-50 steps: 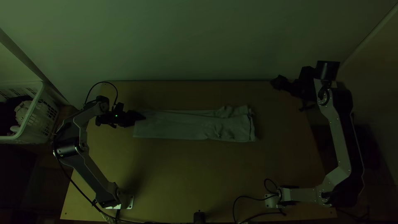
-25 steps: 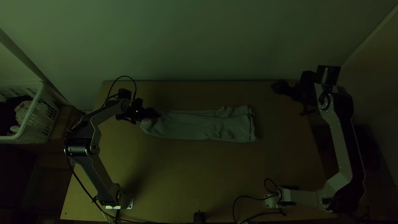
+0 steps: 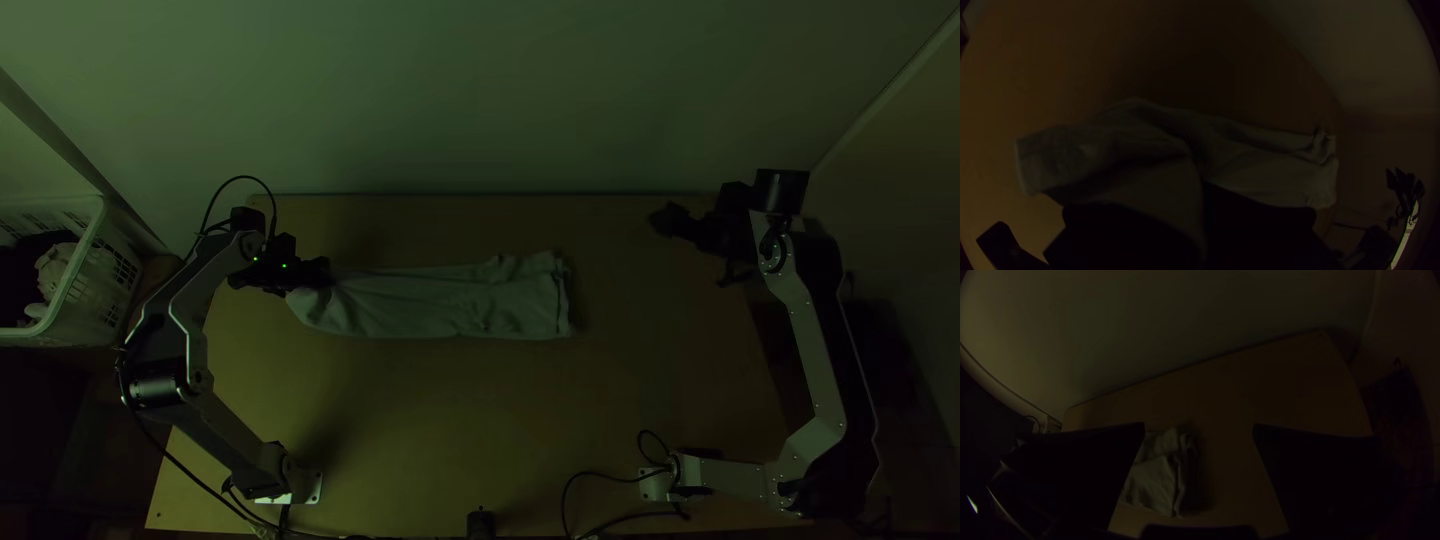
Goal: Fold the t-shirt
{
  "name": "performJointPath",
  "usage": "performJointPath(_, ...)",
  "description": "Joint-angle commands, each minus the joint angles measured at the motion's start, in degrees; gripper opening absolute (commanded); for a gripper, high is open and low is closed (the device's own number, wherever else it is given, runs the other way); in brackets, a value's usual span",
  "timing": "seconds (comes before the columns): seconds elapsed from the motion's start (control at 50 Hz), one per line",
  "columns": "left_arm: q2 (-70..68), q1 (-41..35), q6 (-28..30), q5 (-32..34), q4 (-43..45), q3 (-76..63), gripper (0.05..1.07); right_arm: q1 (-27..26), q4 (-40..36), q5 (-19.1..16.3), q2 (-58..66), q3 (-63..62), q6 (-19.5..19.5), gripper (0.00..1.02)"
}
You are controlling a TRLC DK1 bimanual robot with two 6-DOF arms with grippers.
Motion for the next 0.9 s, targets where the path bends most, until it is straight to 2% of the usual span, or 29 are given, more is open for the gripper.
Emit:
performJointPath(0.0, -1.65, 4.51, 5.26, -3.52, -3.90, 4.86, 0.08, -0.15, 1.00, -0.72, -2.03, -1.76, 1.33, 0.99)
performJointPath(0.14, -1.74, 8.38, 10.36, -11.95, -8.65, 10.49, 0.08, -0.33, 2.76, -0.81, -2.64, -3.34, 1.33, 0.99)
performJointPath(0.34, -2.61, 7.24, 11.06, -17.32, -20.69, 19.19, 0.08, -0.59, 3.90, -0.81, -3.79, -5.28, 1.42, 0.99)
performJointPath(0.52, -3.67, -2.34, 5.96, -20.30, -29.74, 24.99, 0.08, -0.94, 4.51, -0.81, -5.11, -7.03, 1.42, 0.99)
performJointPath(0.66, -3.49, -11.22, 1.30, -22.94, -31.24, 27.72, 0.08, -1.21, 4.51, -0.81, -6.16, -7.47, 1.42, 0.99)
performJointPath(0.88, 1.34, -21.50, -5.82, -23.03, -35.37, 34.92, 0.08, -3.40, 4.51, -1.60, -9.06, -10.46, 1.42, 0.99)
